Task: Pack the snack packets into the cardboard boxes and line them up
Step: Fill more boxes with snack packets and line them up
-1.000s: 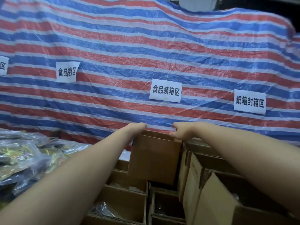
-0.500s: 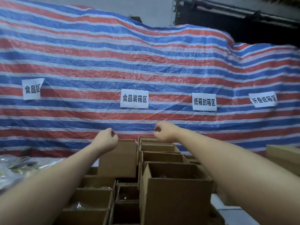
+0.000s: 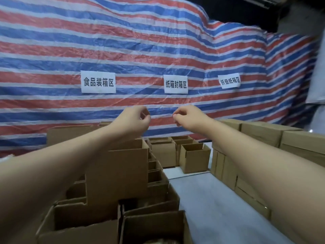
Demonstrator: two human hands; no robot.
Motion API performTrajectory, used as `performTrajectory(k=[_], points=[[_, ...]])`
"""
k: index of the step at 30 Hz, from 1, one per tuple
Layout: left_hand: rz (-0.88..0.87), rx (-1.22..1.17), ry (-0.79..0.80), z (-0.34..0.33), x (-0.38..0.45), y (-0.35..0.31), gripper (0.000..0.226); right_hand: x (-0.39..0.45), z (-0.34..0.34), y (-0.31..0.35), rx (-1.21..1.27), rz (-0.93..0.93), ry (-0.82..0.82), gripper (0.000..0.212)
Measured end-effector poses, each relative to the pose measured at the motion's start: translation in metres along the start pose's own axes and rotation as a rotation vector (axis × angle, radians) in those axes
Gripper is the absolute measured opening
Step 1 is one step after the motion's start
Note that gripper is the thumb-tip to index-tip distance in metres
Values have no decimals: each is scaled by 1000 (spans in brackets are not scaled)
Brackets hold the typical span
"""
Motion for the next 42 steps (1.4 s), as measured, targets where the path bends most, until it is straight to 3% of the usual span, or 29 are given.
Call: performTrajectory(k=[6, 12, 16, 19, 24, 26, 30, 34, 36, 40, 42], points=[[-78, 86, 64, -66, 21, -39, 11, -2, 22, -94, 37, -149, -46, 16], [-85, 265, 229, -191, 73, -53, 9, 53, -18, -215, -47, -277, -6, 15], [-35, 318, 358, -282, 111, -40, 10, 105, -68, -285, -197, -312, 116, 16], [-23, 389, 470, -338, 132, -22, 27, 136, -104, -325, -324, -349, 217, 14], [75, 377, 442, -380, 152, 9, 28, 169, -129, -375, -432, -248, 53, 23], [84, 423, 462, -387, 153, 21, 27, 174, -135, -390, -500, -265, 87, 28], [90, 392, 480, -393, 149, 34, 27, 162, -136, -396, -497, -245, 164, 12], [158, 319, 463, -382, 144, 28, 59, 132, -116, -371, -282, -262, 103, 3], [196, 275, 440, -363, 136, 15, 58, 115, -96, -342, -173, -307, 75, 4], [310, 13, 294, -290, 114, -28, 34, 81, -46, -251, -132, -227, 47, 12], [343, -90, 245, -240, 102, -53, 46, 60, -19, -195, -162, -162, 36, 10]])
Point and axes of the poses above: each hand's wrist, its own x-axis towards the middle knuckle, its own z-axis out of the back of the hand, y = z × x, the point moved 3 cm from there along x, towards the middle knuckle, and after that the axes turned 7 degrees about x, right-handed, at the moved point
